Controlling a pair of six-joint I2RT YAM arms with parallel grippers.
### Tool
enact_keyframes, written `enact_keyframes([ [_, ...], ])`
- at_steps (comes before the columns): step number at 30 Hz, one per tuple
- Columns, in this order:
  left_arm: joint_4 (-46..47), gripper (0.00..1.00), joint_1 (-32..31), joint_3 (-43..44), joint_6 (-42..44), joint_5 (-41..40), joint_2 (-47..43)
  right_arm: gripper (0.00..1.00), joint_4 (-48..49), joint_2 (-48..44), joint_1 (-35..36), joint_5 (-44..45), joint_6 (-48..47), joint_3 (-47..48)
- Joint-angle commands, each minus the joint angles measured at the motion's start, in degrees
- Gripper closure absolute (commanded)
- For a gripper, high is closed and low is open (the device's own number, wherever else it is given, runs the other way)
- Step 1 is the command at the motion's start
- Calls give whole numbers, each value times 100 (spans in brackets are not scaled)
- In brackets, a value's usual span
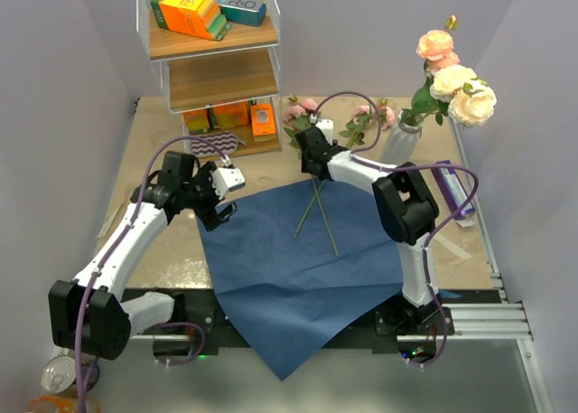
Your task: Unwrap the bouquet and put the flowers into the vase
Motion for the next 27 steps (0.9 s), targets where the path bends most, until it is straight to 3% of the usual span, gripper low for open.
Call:
enact_keyframes([
  [1, 112, 0, 36, -68, 64, -61, -14, 45, 399, 28, -1, -319, -374, 32],
  [6, 156, 0, 36, -138, 90, -105, -23, 43, 943, -131, -1, -907, -612, -144],
  [18, 253, 0, 36, -252, 73, -158, -76, 47, 329, 774, -115, -1145, -876, 857],
  [21, 279, 0, 36, -270, 47, -193, -85, 53, 180, 906, -115, -1154, -876, 1033],
  [24, 279, 0, 36, -279, 64, -219, -93, 68, 162, 898, -124, -1163, -841, 1043],
  [25, 271, 0, 36, -270, 64, -219, -102, 78, 171, 872, -124, -1163, -824, 1025],
  [27, 279, 0, 36, -279, 73, -228, -102, 90, 180, 767, -124, -1146, -815, 999],
])
